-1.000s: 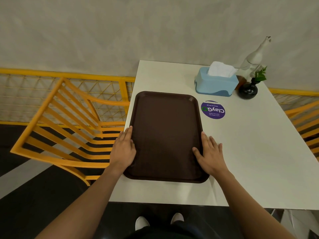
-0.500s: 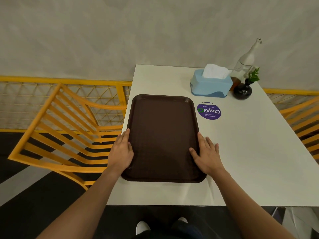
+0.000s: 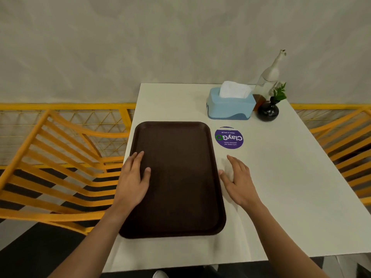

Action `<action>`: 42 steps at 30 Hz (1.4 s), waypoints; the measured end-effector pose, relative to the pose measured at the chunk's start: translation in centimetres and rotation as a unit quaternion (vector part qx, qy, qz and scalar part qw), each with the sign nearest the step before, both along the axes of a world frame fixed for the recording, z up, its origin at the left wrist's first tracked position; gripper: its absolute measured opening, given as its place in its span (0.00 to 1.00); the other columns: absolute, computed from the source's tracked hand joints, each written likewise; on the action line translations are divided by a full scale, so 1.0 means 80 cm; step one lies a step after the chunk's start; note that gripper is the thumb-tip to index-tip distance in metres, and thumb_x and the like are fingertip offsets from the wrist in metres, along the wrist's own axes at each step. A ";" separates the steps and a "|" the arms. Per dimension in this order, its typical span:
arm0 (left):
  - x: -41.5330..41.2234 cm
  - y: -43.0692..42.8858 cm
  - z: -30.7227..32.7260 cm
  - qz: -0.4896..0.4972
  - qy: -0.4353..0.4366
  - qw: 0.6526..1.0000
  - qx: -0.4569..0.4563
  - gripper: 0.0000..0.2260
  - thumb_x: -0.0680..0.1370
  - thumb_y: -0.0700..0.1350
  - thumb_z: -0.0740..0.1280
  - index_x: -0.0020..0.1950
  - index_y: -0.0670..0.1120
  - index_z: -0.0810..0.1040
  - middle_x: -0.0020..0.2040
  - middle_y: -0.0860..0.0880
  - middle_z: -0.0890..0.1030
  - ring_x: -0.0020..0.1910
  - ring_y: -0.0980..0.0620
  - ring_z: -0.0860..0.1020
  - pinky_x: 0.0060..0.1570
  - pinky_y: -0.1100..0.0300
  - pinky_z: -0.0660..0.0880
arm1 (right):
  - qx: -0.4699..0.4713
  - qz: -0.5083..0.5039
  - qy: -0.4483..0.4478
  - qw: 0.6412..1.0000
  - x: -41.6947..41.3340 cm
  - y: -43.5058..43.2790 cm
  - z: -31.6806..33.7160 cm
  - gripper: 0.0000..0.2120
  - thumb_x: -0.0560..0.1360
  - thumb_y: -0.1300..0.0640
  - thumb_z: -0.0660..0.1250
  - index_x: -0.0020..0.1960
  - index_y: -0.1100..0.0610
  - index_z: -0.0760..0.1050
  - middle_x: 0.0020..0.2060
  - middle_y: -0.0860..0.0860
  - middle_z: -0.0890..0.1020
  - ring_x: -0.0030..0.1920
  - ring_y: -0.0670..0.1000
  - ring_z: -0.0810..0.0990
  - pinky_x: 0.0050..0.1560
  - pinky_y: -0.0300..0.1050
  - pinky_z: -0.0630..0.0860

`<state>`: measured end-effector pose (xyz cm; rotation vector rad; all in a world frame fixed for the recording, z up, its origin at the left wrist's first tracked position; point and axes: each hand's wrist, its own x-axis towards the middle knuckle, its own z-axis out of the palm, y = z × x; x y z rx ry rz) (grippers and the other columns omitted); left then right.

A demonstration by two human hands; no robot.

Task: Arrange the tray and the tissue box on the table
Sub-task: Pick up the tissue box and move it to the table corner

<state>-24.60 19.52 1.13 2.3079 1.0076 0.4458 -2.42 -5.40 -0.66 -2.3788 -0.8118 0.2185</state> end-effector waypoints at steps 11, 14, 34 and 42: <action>0.231 -0.024 0.054 -0.069 -0.072 0.995 -0.007 0.29 0.80 0.57 0.64 0.79 0.55 0.59 0.76 0.51 0.66 0.74 0.49 0.66 0.71 0.52 0.67 | 0.102 -0.044 -0.015 0.994 0.191 0.031 0.047 0.28 0.81 0.44 0.64 0.77 0.50 0.61 0.74 0.50 0.68 0.72 0.50 0.65 0.64 0.40 0.62; 0.297 -0.030 0.053 -0.062 -0.094 0.992 -0.047 0.33 0.78 0.57 0.68 0.79 0.53 0.59 0.75 0.51 0.66 0.74 0.51 0.66 0.66 0.60 0.63 | 0.134 -0.048 -0.012 0.990 0.247 0.047 0.054 0.28 0.80 0.44 0.64 0.77 0.47 0.60 0.74 0.48 0.67 0.72 0.49 0.65 0.65 0.42 0.62; 0.499 -0.005 0.003 -0.009 -0.088 0.982 -0.166 0.44 0.69 0.51 0.79 0.78 0.45 0.59 0.69 0.44 0.74 0.67 0.43 0.73 0.62 0.50 0.75 | 0.155 -0.015 0.120 0.980 0.393 0.092 -0.009 0.40 0.76 0.51 0.72 0.80 0.53 0.53 0.70 0.50 0.73 0.69 0.52 0.72 0.67 0.53 0.72; 0.502 -0.001 -0.007 -0.002 -0.115 0.978 -0.176 0.36 0.69 0.50 0.80 0.73 0.49 0.68 0.60 0.53 0.78 0.53 0.54 0.76 0.37 0.75 0.70 | 0.157 -0.008 0.096 0.983 0.394 0.091 -0.020 0.29 0.78 0.55 0.70 0.75 0.50 0.62 0.63 0.47 0.77 0.61 0.51 0.77 0.55 0.40 0.71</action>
